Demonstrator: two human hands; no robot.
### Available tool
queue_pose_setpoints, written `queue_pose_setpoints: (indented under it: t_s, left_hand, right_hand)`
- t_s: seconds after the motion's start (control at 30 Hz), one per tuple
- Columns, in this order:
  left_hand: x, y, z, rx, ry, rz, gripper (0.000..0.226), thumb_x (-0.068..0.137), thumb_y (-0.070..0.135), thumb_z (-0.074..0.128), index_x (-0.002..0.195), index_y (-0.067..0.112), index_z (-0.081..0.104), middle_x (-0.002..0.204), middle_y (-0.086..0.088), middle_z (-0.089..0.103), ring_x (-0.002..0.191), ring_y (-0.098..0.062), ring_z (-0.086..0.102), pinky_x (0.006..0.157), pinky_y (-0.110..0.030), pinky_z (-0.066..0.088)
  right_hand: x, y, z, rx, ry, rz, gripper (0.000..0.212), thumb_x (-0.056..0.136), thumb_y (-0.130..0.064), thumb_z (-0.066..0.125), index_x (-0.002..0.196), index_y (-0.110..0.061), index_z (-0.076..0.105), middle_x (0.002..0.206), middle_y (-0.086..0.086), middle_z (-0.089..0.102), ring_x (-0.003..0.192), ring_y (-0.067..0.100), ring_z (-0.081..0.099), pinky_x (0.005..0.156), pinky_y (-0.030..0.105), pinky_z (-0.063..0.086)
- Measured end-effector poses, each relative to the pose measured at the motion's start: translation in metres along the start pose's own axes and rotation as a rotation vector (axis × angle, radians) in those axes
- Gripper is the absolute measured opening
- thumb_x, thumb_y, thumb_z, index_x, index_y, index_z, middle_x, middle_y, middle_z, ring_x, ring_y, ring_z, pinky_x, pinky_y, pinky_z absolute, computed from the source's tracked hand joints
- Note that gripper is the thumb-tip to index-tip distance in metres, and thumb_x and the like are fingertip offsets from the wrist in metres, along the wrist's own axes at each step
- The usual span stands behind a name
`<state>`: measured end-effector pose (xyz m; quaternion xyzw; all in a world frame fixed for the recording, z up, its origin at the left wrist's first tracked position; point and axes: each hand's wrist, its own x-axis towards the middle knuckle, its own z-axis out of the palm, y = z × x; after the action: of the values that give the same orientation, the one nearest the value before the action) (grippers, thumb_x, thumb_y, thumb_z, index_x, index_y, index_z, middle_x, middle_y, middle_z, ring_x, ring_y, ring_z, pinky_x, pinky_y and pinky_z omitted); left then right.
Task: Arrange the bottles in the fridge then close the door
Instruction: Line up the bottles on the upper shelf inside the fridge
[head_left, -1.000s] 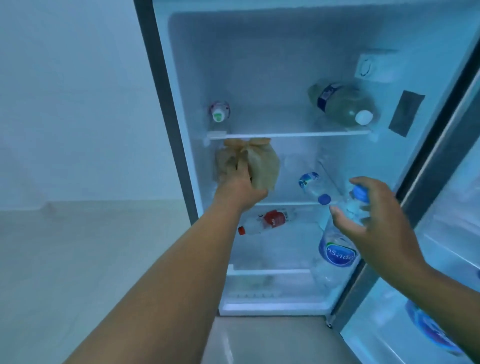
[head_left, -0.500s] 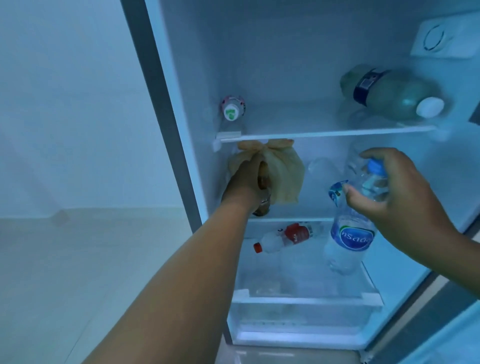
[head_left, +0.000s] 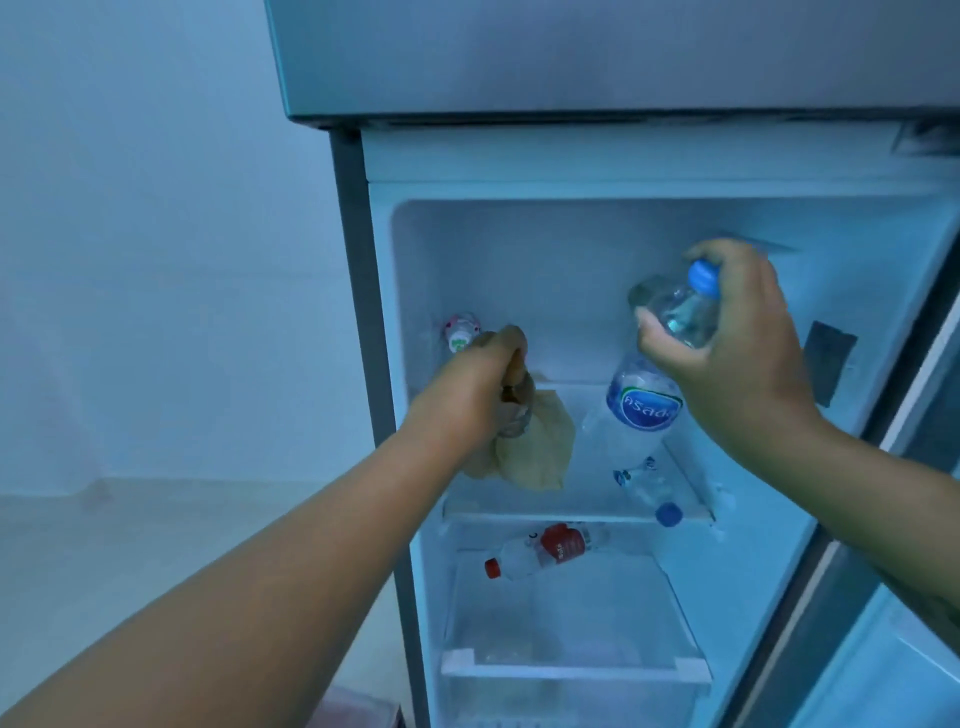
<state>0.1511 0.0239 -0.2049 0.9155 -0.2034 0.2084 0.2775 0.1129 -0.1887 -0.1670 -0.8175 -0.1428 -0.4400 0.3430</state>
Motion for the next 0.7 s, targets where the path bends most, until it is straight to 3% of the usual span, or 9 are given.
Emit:
queue_pose_setpoints:
  t_s: [0.07,0.1,0.2,0.3,0.43,0.5,0.6,0.67,0.7]
  left_hand:
    - [0.003,0.008,-0.012,-0.066,0.110,0.073,0.031,0.071,-0.014,0.062,0.090,0.006,0.049,0.076,0.008,0.051,0.070,-0.020,0.060,0.056,-0.021,0.041]
    - [0.006,0.008,-0.016,-0.079,0.159,0.111,0.034,0.068,-0.013,0.061,0.086,0.010,0.044,0.072,0.010,0.046,0.069,-0.021,0.062,0.055,-0.023,0.041]
    - [0.019,0.013,-0.018,0.012,0.276,0.091,0.030,0.075,-0.006,0.064,0.091,0.012,0.047,0.079,0.012,0.044,0.071,-0.016,0.051,0.063,-0.027,0.042]
    - [0.029,0.011,-0.003,0.076,0.305,0.036,0.035,0.073,-0.005,0.059,0.084,0.020,0.037,0.083,0.007,0.047,0.068,-0.014,0.050,0.061,-0.029,0.041]
    - [0.055,-0.007,0.017,0.264,0.296,-0.003,0.045,0.075,-0.009,0.054,0.090,0.026,0.029,0.095,0.000,0.054,0.073,-0.029,0.058,0.062,-0.036,0.050]
    - [0.063,-0.020,0.027,0.327,0.287,-0.010,0.038,0.078,-0.009,0.055,0.093,0.022,0.039,0.093,-0.003,0.059,0.071,-0.031,0.060,0.062,-0.038,0.053]
    - [0.072,-0.035,0.038,0.345,0.282,0.003,0.019,0.089,0.001,0.061,0.092,0.019,0.053,0.076,0.003,0.054,0.071,-0.026,0.056,0.056,-0.026,0.042]
    - [0.081,-0.047,0.044,0.367,0.158,-0.046,0.020,0.101,0.012,0.047,0.088,0.028,0.046,0.073,0.009,0.039,0.083,-0.020,0.046,0.069,-0.027,0.043]
    - [0.082,-0.054,0.047,0.375,0.137,-0.063,0.018,0.101,0.013,0.044,0.092,0.028,0.042,0.074,0.007,0.036,0.086,-0.020,0.044,0.077,-0.030,0.047]
  right_hand:
    - [0.006,-0.010,0.001,0.042,0.109,-0.077,0.043,0.083,-0.031,0.068,0.116,-0.026,0.042,0.103,-0.009,0.037,0.091,0.031,0.051,0.075,0.042,0.045]
    - [0.008,-0.013,0.004,0.069,0.159,-0.105,0.042,0.083,-0.030,0.067,0.116,-0.024,0.042,0.104,-0.009,0.036,0.091,0.031,0.050,0.077,0.043,0.046]
    - [0.013,-0.013,0.023,0.116,0.246,-0.137,0.041,0.082,-0.028,0.068,0.114,-0.023,0.041,0.101,-0.011,0.035,0.090,0.027,0.047,0.078,0.042,0.045]
    - [0.022,-0.005,0.043,0.101,0.266,-0.179,0.042,0.081,-0.026,0.070,0.113,-0.014,0.045,0.104,0.003,0.041,0.093,0.018,0.040,0.080,0.027,0.038]
    - [0.036,0.005,0.070,0.071,0.264,-0.248,0.041,0.079,-0.022,0.074,0.107,-0.004,0.050,0.102,0.016,0.046,0.091,0.028,0.044,0.079,0.023,0.031]
    - [0.035,0.015,0.082,0.089,0.226,-0.249,0.042,0.079,-0.025,0.076,0.105,-0.010,0.046,0.104,0.015,0.046,0.092,0.027,0.044,0.080,0.024,0.033]
    - [0.020,0.034,0.102,0.120,0.050,-0.215,0.031,0.088,-0.023,0.066,0.110,-0.017,0.045,0.113,0.005,0.044,0.105,0.019,0.044,0.089,0.020,0.031]
    - [0.004,0.044,0.116,0.095,-0.116,-0.108,0.030,0.095,-0.019,0.056,0.123,-0.012,0.049,0.138,0.008,0.045,0.130,0.023,0.039,0.102,0.017,0.023]
    - [-0.004,0.048,0.124,0.077,-0.199,-0.034,0.034,0.097,-0.018,0.052,0.131,-0.011,0.047,0.151,0.005,0.034,0.142,0.020,0.027,0.107,0.016,0.018]
